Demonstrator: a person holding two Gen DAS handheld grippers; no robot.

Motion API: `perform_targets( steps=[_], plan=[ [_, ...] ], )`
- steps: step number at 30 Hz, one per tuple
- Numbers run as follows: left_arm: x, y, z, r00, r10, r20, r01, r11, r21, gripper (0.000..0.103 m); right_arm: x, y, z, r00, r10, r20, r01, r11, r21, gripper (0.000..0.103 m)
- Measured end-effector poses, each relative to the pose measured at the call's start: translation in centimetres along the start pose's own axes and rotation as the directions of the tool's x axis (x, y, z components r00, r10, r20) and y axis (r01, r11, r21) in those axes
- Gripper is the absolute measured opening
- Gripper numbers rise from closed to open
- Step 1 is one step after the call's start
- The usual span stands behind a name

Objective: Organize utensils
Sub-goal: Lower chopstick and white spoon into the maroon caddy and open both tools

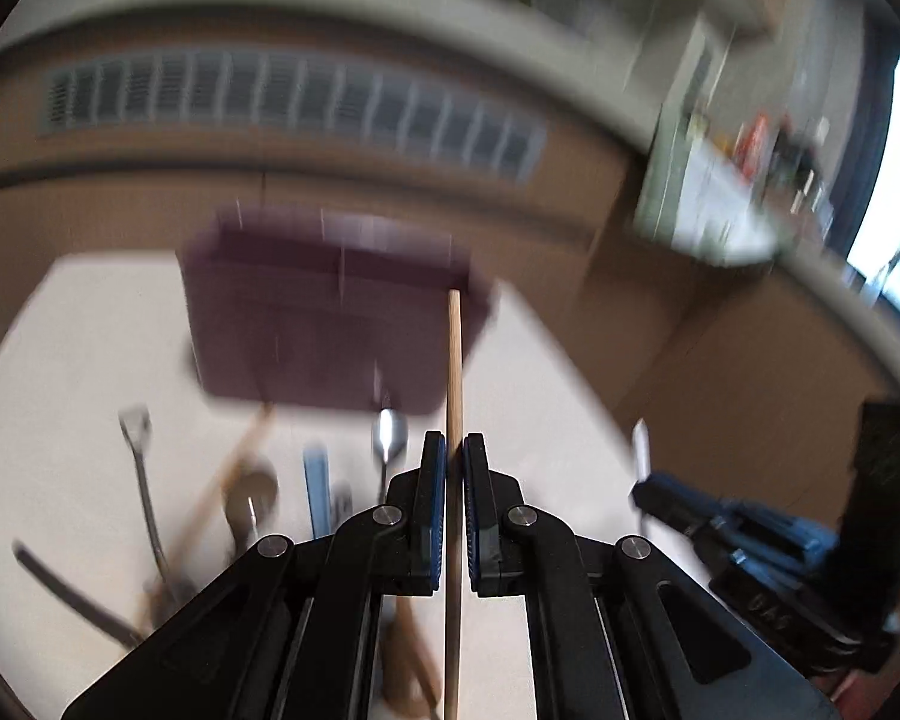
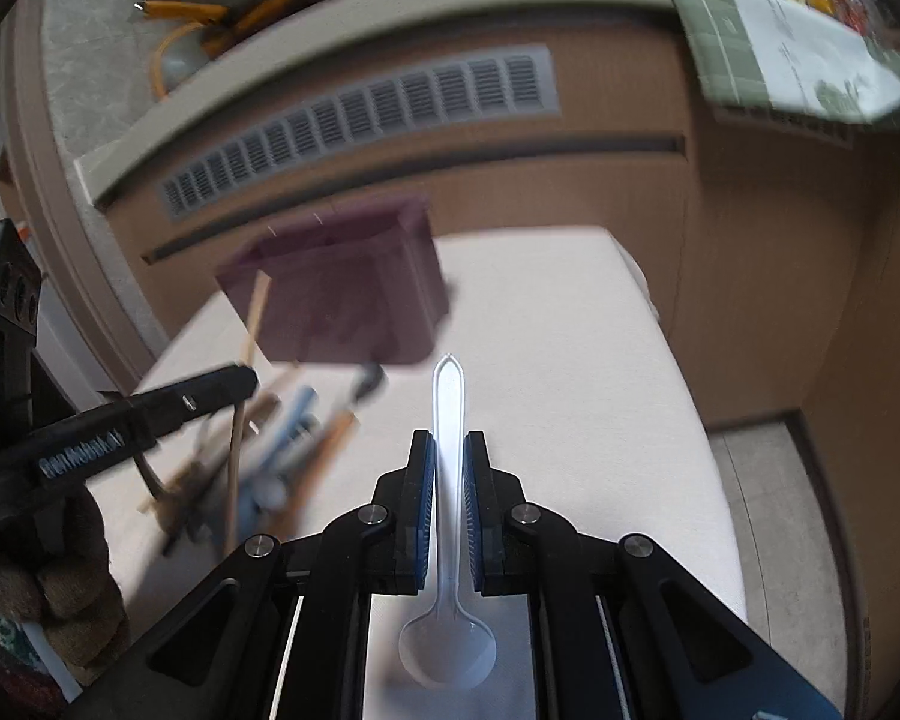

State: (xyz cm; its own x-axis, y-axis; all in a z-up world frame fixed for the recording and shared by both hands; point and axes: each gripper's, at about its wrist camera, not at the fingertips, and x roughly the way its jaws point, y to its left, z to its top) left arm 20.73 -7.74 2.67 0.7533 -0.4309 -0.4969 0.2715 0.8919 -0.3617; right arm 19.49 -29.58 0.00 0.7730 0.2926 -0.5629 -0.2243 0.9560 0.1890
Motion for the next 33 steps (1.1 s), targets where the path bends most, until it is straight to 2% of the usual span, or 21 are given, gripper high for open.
perform_targets(
  steps=[2, 3, 5, 7, 9, 11, 14, 18, 21, 24, 27, 30, 33],
  plan=[
    [-2.6, 0.3, 3.8, 0.989, -0.032, 0.143, 0.032, 0.999, 0.005, 0.006, -1.5, 1.5, 3.7, 0.995, 0.029, 0.09, -0.025, 0.998, -0.052, 0.009],
    [-3.9, 0.7, 6.0, 0.974, -0.056, 0.219, 0.056, 0.998, 0.004, 0.006, -2.2, 2.3, 5.6, 0.99, 0.036, 0.139, -0.024, 0.996, -0.084, 0.009],
    [-5.2, 1.5, 9.3, 0.942, -0.09, 0.322, 0.094, 0.996, 0.004, 0.006, -3.2, 3.9, 8.9, 0.973, 0.045, 0.227, -0.016, 0.992, -0.127, 0.009],
    [-4.6, 2.3, 12.2, 0.917, -0.06, 0.394, 0.055, 0.998, 0.023, 0.006, -3.4, 5.1, 11.8, 0.947, 0.078, 0.312, -0.032, 0.988, -0.15, 0.009],
    [-3.7, 3.2, 13.5, 0.911, -0.024, 0.412, 0.013, 1.0, 0.028, 0.006, -2.5, 5.9, 13.5, 0.921, 0.112, 0.374, -0.05, 0.984, -0.17, 0.009],
    [-2.3, 4.7, 14.6, 0.92, -0.003, 0.392, -0.001, 1.0, 0.01, 0.006, -0.7, 6.2, 14.4, 0.909, 0.124, 0.398, -0.058, 0.983, -0.172, 0.009],
    [-0.7, 6.2, 15.2, 0.922, 0.009, 0.387, -0.013, 1.0, 0.007, 0.006, 2.7, 5.9, 14.9, 0.907, 0.126, 0.403, -0.064, 0.985, -0.163, 0.009],
    [1.7, 7.7, 15.2, 0.93, 0.033, 0.366, -0.032, 0.999, -0.008, 0.006, 7.4, 5.6, 14.8, 0.935, 0.112, 0.336, -0.071, 0.989, -0.132, 0.009],
    [3.8, 9.4, 14.5, 0.946, 0.04, 0.32, -0.032, 0.999, -0.032, 0.006, 10.2, 4.9, 13.6, 0.956, 0.082, 0.283, -0.053, 0.993, -0.109, 0.009],
    [6.4, 10.4, 13.1, 0.97, 0.024, 0.241, -0.014, 0.999, -0.044, 0.01, 12.5, 4.0, 12.4, 0.982, 0.108, 0.156, -0.093, 0.991, -0.1, 0.012],
    [7.5, 10.8, 11.6, 0.983, 0.009, 0.182, -0.002, 0.999, -0.04, 0.019, 12.0, 3.8, 11.4, 0.989, 0.085, 0.123, -0.072, 0.992, -0.108, 0.012],
    [5.8, 11.1, 10.3, 0.984, 0.005, 0.178, 0.009, 0.997, -0.078, 0.021, 9.2, 3.4, 10.6, 0.986, 0.055, 0.156, -0.038, 0.993, -0.108, 0.012],
    [3.0, 11.2, 8.7, 0.981, 0.036, 0.19, -0.018, 0.995, -0.096, 0.027, 6.5, 3.0, 9.6, 0.981, 0.011, 0.192, 0.008, 0.995, -0.098, 0.013]
  ],
)
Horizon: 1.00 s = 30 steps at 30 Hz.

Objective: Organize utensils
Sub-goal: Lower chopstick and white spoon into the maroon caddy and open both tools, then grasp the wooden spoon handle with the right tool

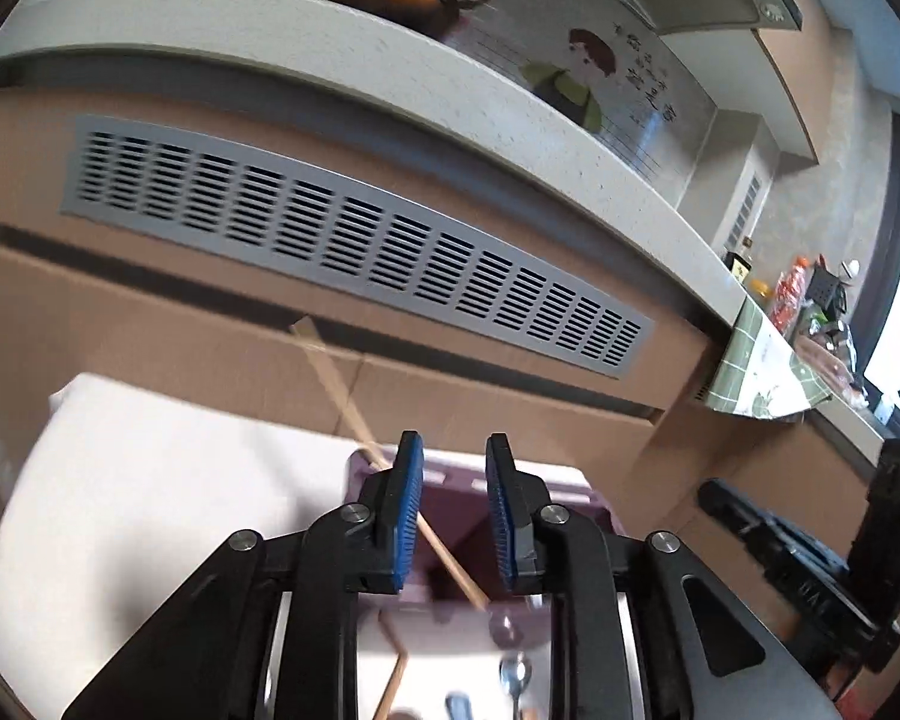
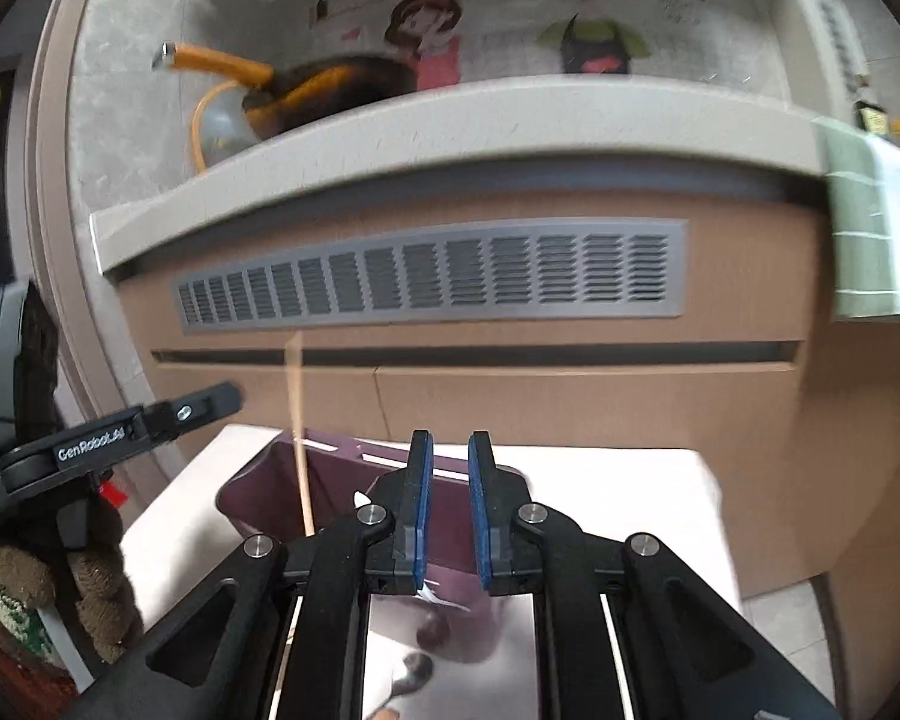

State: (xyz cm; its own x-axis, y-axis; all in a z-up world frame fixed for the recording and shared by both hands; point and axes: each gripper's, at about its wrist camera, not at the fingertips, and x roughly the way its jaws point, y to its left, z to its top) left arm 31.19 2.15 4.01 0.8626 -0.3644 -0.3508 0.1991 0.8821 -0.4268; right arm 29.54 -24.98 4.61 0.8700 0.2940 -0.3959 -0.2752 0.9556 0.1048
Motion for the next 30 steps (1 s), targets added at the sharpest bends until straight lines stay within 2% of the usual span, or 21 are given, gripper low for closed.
perform_targets(
  steps=[3, 7, 10, 14, 17, 19, 22, 24, 27, 30],
  plan=[
    [-3.3, 0.0, -2.1, 0.997, 0.071, 0.016, -0.072, 0.997, 0.034, 0.031, -1.7, 0.5, -1.4, 0.998, -0.018, -0.063, 0.016, 0.999, -0.034, 0.015],
    [-6.2, 0.2, -5.1, 0.986, 0.158, -0.047, -0.156, 0.986, 0.052, 0.031, -3.0, 1.0, -3.9, 0.989, -0.018, -0.144, 0.011, 0.999, -0.046, 0.015],
    [-8.4, -0.1, -7.2, 0.971, 0.227, -0.074, -0.223, 0.973, 0.065, 0.031, -3.6, 1.3, -6.9, 0.97, 0.012, -0.243, -0.021, 0.999, -0.031, 0.015],
    [-10.9, 0.1, -10.0, 0.966, 0.252, -0.058, -0.25, 0.968, 0.038, 0.031, -3.6, 2.5, -10.9, 0.938, 0.044, -0.344, -0.056, 0.998, -0.026, 0.015],
    [-10.9, 0.1, -11.4, 0.956, 0.28, -0.084, -0.273, 0.958, 0.09, 0.031, -2.5, 3.7, -13.2, 0.906, 0.06, -0.419, -0.085, 0.996, -0.042, 0.015],
    [-10.7, 0.2, -12.1, 0.95, 0.293, -0.107, -0.28, 0.953, 0.117, 0.031, -2.0, 4.1, -13.9, 0.893, 0.089, -0.442, -0.108, 0.994, -0.019, 0.016],
    [-10.7, 1.1, -12.4, 0.949, 0.287, -0.128, -0.278, 0.957, 0.086, 0.031, -2.3, 5.0, -13.9, 0.892, 0.153, -0.425, -0.17, 0.985, -0.003, 0.017],
    [-10.5, 1.7, -12.5, 0.946, 0.294, -0.138, -0.287, 0.956, 0.068, 0.031, -2.6, 6.6, -14.1, 0.902, 0.136, -0.41, -0.184, 0.98, -0.08, 0.017],
    [-10.1, 2.1, -12.6, 0.945, 0.286, -0.158, -0.281, 0.958, 0.057, 0.031, -1.9, 8.7, -14.5, 0.91, 0.068, -0.409, -0.159, 0.968, -0.193, 0.017],
    [-10.0, 2.2, -12.7, 0.945, 0.279, -0.169, -0.273, 0.96, 0.059, 0.031, -0.6, 8.9, -14.8, 0.893, 0.069, -0.445, -0.162, 0.971, -0.175, 0.017]
  ],
)
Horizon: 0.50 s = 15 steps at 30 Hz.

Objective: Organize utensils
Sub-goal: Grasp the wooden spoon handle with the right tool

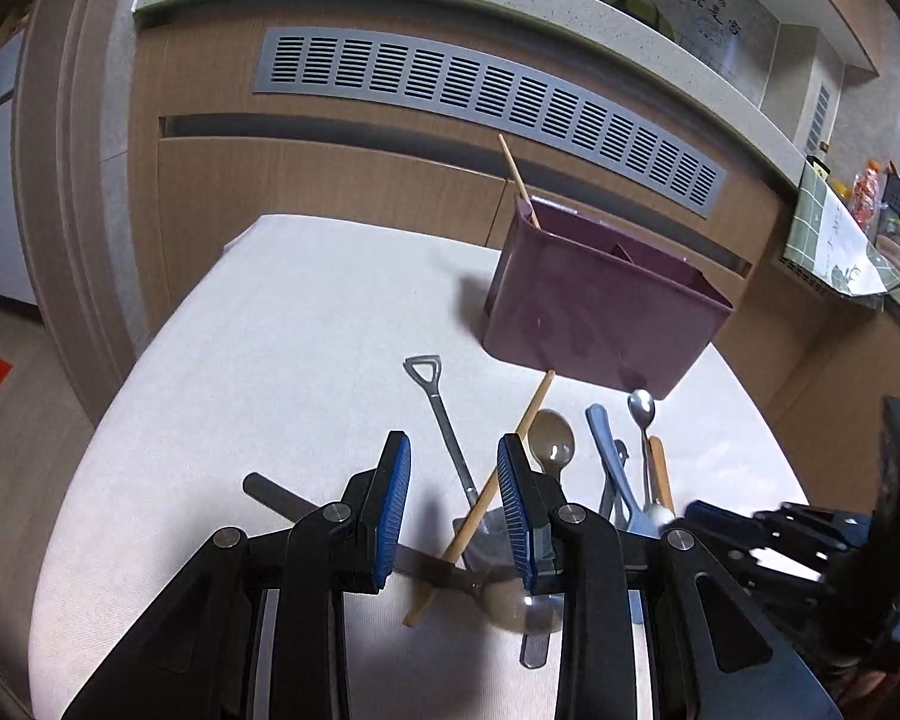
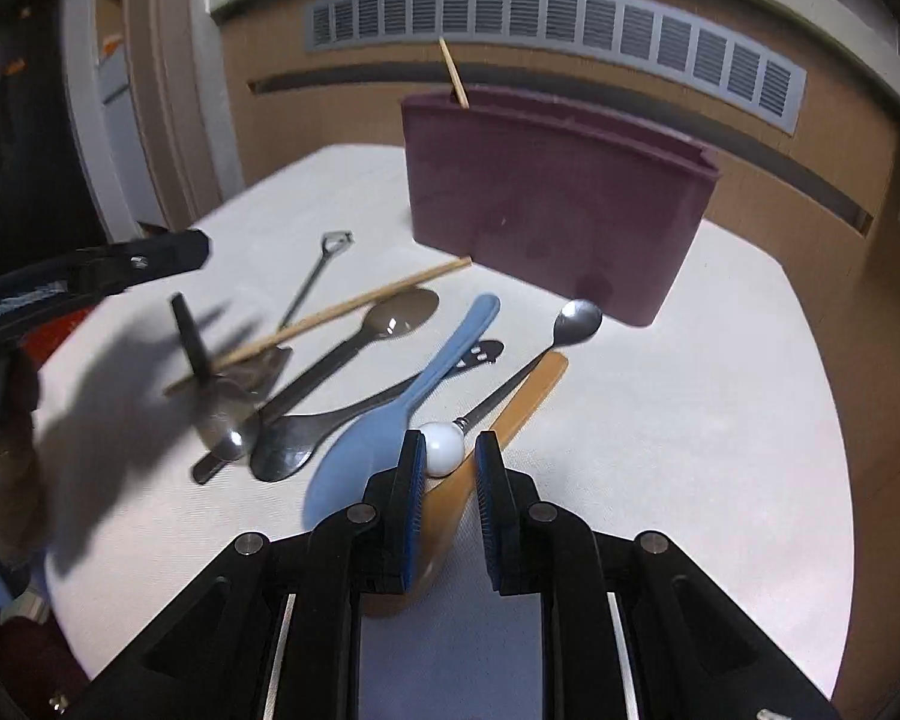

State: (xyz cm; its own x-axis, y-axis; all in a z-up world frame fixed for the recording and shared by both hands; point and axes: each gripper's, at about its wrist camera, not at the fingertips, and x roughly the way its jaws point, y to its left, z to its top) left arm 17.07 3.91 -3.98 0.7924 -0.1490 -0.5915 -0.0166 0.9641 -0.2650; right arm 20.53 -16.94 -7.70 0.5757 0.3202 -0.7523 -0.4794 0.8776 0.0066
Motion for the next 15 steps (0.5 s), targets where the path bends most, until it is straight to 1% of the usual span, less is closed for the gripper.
perform_targets(
  steps=[1, 4, 6, 10, 13, 15],
  plan=[
    [0.0, 0.0, 0.0, 1.0, -0.002, -0.002, 0.002, 1.0, 0.001, 0.031, 0.5, 0.0, 0.1, 1.0, 0.017, -0.019, -0.017, 1.0, 0.009, 0.018],
    [0.2, 0.2, -0.1, 1.0, -0.01, -0.01, 0.01, 1.0, -0.008, 0.031, 1.0, 0.3, 0.8, 0.999, 0.039, -0.025, -0.039, 0.999, 0.005, 0.019],
    [0.3, 0.5, -0.1, 1.0, -0.02, -0.014, 0.019, 1.0, -0.024, 0.031, 1.2, 0.5, 1.3, 0.999, 0.025, -0.02, -0.025, 1.0, 0.0, 0.019],
    [0.1, 1.0, -0.1, 1.0, -0.008, -0.008, 0.008, 0.999, -0.043, 0.031, 2.2, 1.1, 2.2, 0.999, -0.031, -0.02, 0.031, 0.999, -0.012, 0.021],
    [0.1, 1.4, -0.1, 1.0, -0.005, -0.009, 0.004, 0.999, -0.051, 0.031, 2.2, 1.1, 2.3, 0.999, -0.041, -0.017, 0.041, 0.999, -0.021, 0.02],
    [0.0, 1.5, -0.2, 1.0, -0.005, -0.01, 0.005, 0.999, -0.049, 0.031, 1.5, 0.4, 2.1, 0.999, -0.032, -0.003, 0.032, 0.999, 0.004, 0.019]
  ],
)
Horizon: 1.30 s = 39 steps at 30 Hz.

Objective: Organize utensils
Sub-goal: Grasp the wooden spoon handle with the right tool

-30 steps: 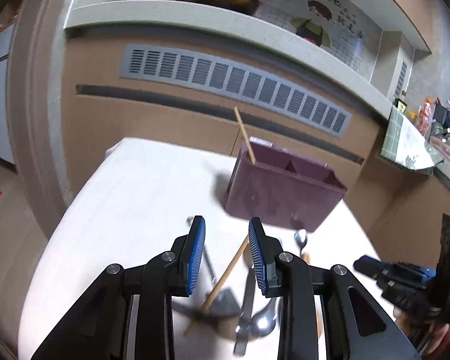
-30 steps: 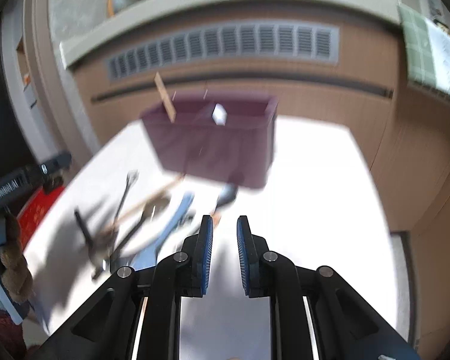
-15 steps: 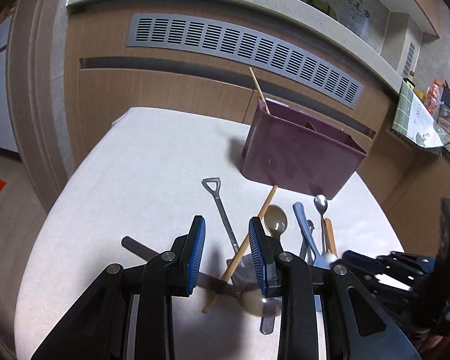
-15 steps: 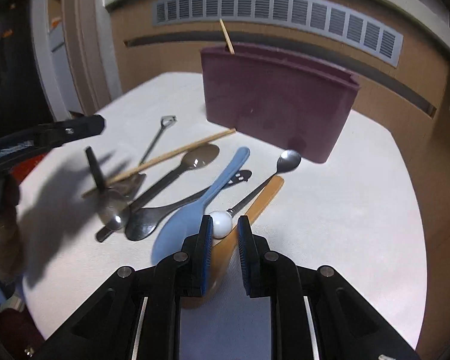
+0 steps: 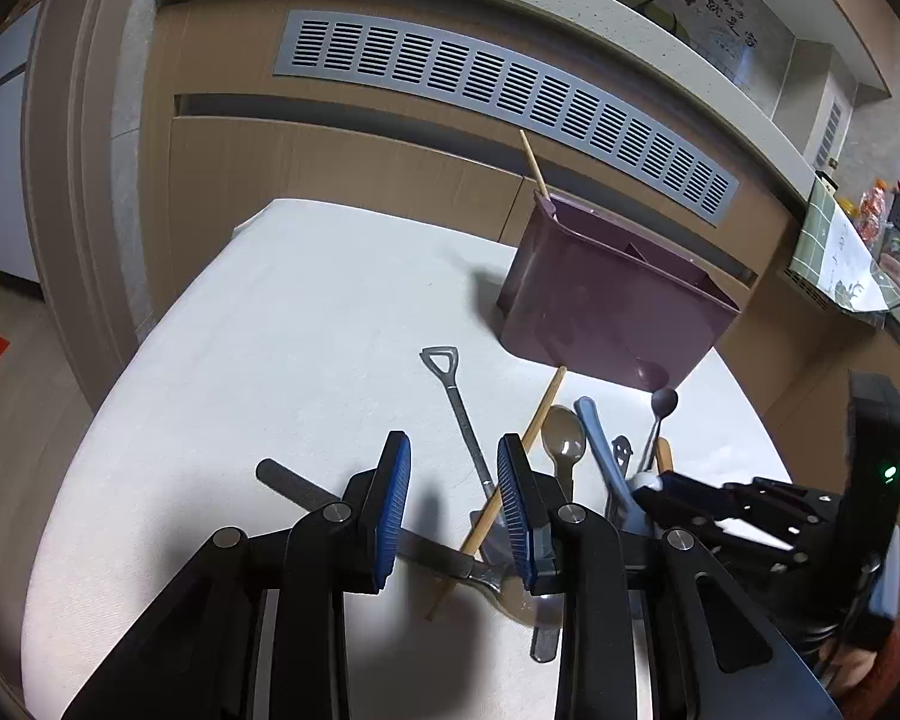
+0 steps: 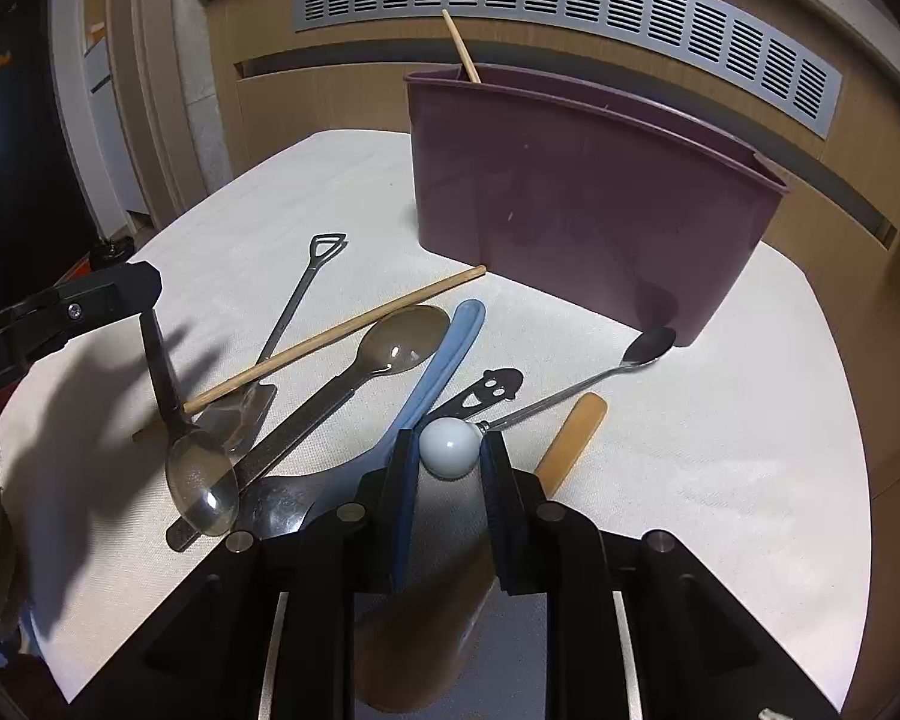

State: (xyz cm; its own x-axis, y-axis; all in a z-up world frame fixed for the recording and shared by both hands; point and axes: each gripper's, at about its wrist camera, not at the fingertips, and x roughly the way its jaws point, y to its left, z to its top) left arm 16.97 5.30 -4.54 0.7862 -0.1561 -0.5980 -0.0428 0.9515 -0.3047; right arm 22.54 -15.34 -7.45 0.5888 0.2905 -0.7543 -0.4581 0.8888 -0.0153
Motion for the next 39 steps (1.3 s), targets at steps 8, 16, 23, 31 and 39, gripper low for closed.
perform_targets(
  steps=[8, 16, 23, 31, 39],
  plan=[
    [0.8, -0.7, -0.6, 0.997, -0.06, -0.048, 0.061, 0.998, 0.023, 0.031, -7.3, -4.1, -0.9, 0.983, -0.085, 0.162, 0.071, 0.994, 0.088, 0.0],
    [2.5, -5.4, -1.6, 0.981, -0.13, -0.145, 0.147, 0.983, 0.113, 0.031, -9.1, -6.4, -0.1, 0.985, -0.059, 0.165, 0.046, 0.995, 0.083, 0.006],
    [3.6, -8.5, -1.9, 0.975, -0.131, -0.18, 0.166, 0.967, 0.193, 0.031, -4.7, -6.0, -0.7, 0.997, 0.036, 0.072, -0.045, 0.991, 0.128, 0.013],
    [2.6, -7.2, -1.4, 0.995, -0.012, -0.096, 0.031, 0.981, 0.192, 0.031, 0.9, -4.0, 1.5, 0.991, 0.038, -0.126, -0.011, 0.979, 0.204, 0.013],
    [2.6, -5.1, -1.0, 0.995, -0.025, -0.102, 0.035, 0.994, 0.103, 0.031, 2.3, -2.2, 1.5, 0.992, -0.022, -0.121, 0.042, 0.985, 0.166, 0.021]
  ],
)
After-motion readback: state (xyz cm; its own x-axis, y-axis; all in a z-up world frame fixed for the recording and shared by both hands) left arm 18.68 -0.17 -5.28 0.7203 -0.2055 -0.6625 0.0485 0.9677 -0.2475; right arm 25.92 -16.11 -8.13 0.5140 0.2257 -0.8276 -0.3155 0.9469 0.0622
